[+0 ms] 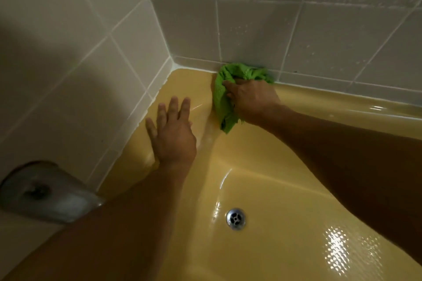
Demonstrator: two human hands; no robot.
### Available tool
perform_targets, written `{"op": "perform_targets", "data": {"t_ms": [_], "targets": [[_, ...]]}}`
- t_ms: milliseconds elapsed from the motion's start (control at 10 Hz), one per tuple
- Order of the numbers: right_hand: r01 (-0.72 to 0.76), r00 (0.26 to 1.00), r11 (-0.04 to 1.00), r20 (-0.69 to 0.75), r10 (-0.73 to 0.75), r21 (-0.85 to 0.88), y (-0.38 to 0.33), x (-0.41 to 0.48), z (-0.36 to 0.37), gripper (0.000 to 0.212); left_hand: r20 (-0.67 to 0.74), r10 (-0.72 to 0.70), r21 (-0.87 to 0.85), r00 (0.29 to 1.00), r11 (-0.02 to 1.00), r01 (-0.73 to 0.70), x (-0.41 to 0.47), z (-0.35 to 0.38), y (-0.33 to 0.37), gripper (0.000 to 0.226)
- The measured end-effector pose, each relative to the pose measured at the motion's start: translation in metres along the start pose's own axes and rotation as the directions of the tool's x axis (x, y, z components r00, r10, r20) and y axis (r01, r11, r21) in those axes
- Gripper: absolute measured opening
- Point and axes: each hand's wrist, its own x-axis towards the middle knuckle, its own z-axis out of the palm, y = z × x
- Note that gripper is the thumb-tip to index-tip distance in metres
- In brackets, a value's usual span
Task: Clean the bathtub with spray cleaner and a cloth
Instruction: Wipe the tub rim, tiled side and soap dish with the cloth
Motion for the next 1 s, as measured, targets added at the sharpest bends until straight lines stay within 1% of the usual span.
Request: {"op": "perform_targets", "data": {"t_ms": [100, 200, 300, 400, 500, 600, 700, 800, 900, 1000], "targets": [[0.072, 0.997, 0.997, 0.036, -0.072, 0.015, 0.004, 0.004, -0.003, 0.047, 0.001, -0.101, -0.002, 0.995, 0.995, 0.101, -0.011, -0.003, 0.008, 0.081], [0.084, 0.996, 0.996, 0.029, -0.085, 0.041, 0.007, -0.001, -0.003, 0.047, 0.004, -0.127, 0.005, 0.992, 0.992, 0.127, -0.024, -0.009, 0.001, 0.088], [0.075, 0.997, 0.996, 0.013, -0.076, 0.049, 0.005, -0.003, -0.004, 0.047, -0.013, -0.098, 0.007, 0.995, 0.995, 0.098, -0.042, -0.013, -0.029, 0.084], [0.053, 0.999, 0.995, 0.003, -0.053, 0.08, 0.002, -0.007, -0.002, 0.048, -0.009, -0.044, 0.013, 0.999, 0.999, 0.044, -0.061, -0.017, -0.054, 0.074], [0.041, 0.999, 0.997, 0.0, -0.041, 0.064, -0.002, -0.01, 0.002, 0.051, 0.006, 0.042, -0.004, 0.999, 0.999, -0.042, -0.07, -0.016, -0.086, 0.07], [0.024, 1.0, 0.997, -0.01, -0.024, 0.07, -0.003, -0.01, 0.005, 0.052, -0.116, 0.262, -0.003, 0.958, 0.964, -0.264, -0.078, -0.012, -0.125, 0.062], [0.012, 1.0, 0.998, -0.027, -0.01, 0.067, -0.003, -0.011, 0.006, 0.052, -0.152, 0.413, -0.01, 0.898, 0.908, -0.42, -0.078, -0.011, -0.145, 0.064], [0.003, 1.0, 0.999, -0.015, -0.003, 0.046, -0.007, -0.009, 0.005, 0.052, -0.151, 0.469, -0.011, 0.87, 0.879, -0.476, -0.075, -0.009, -0.144, 0.066], [-0.003, 1.0, 1.0, 0.028, 0.003, -0.014, -0.015, -0.005, 0.001, 0.052, -0.101, 0.525, 0.072, 0.845, 0.851, -0.52, -0.075, -0.014, -0.152, 0.063], [0.045, 0.998, 0.999, 0.033, -0.045, -0.012, -0.027, 0.0, -0.001, 0.051, -0.083, 0.538, 0.123, 0.839, 0.841, -0.527, -0.073, -0.012, -0.155, 0.065]]}}
